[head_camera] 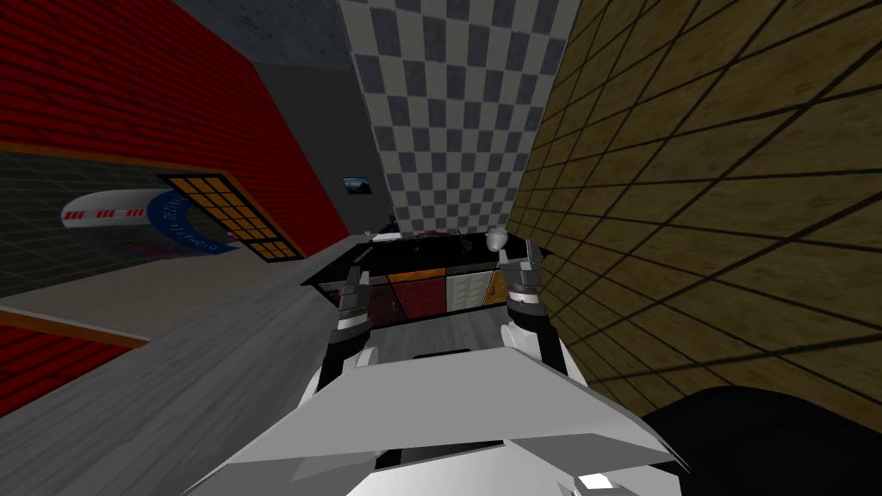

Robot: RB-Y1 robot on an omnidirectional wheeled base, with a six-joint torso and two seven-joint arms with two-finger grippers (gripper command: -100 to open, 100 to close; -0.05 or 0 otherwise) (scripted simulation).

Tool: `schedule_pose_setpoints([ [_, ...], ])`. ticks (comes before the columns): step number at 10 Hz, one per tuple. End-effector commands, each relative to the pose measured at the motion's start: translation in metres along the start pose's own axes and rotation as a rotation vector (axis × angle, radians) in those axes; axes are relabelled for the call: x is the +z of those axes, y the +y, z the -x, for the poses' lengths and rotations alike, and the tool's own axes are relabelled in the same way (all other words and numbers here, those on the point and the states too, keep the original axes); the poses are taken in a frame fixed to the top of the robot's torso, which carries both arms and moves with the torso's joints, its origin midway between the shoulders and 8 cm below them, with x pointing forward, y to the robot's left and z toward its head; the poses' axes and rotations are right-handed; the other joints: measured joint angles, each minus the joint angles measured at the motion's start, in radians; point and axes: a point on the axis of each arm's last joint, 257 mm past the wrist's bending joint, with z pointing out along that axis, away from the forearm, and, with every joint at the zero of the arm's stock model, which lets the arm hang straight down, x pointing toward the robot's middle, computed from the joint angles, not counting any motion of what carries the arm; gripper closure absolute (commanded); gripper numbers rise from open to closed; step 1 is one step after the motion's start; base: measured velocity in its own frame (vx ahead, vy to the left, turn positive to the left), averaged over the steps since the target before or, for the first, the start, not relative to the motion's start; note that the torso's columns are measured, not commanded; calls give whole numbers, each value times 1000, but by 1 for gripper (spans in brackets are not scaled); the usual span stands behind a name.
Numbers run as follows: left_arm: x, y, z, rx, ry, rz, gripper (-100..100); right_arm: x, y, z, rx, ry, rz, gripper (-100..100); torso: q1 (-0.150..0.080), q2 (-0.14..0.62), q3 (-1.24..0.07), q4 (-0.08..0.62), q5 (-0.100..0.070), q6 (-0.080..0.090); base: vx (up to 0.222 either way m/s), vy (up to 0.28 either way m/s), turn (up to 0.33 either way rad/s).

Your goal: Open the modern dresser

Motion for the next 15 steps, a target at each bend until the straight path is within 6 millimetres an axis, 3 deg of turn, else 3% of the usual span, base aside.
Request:
schedule_pose_setpoints([
  [1,0,0,0,0,0,0,0,0,0,0,0,0,0,0,0,40,-82,41,0,0,0,0,0],
  [9,0,0,0,0,0,0,0,0,0,0,0,0,0,0,0,618,-1234,617,0,0,0,0,0],
  [10,-1,2,-4,12,32,-4,-100,0,0,0,0,0,0,0,0,691,-1382,691,0,0,13,-4,-1],
  [12,-4,7,-10,28,77,-9,-100,0,0,0,0,0,0,0,0,734,-1471,734,0,0,19,-9,-3],
  [15,-10,18,-17,45,133,-14,-100,0,0,0,0,0,0,0,0,737,-1477,738,0,0,42,-10,-4],
])
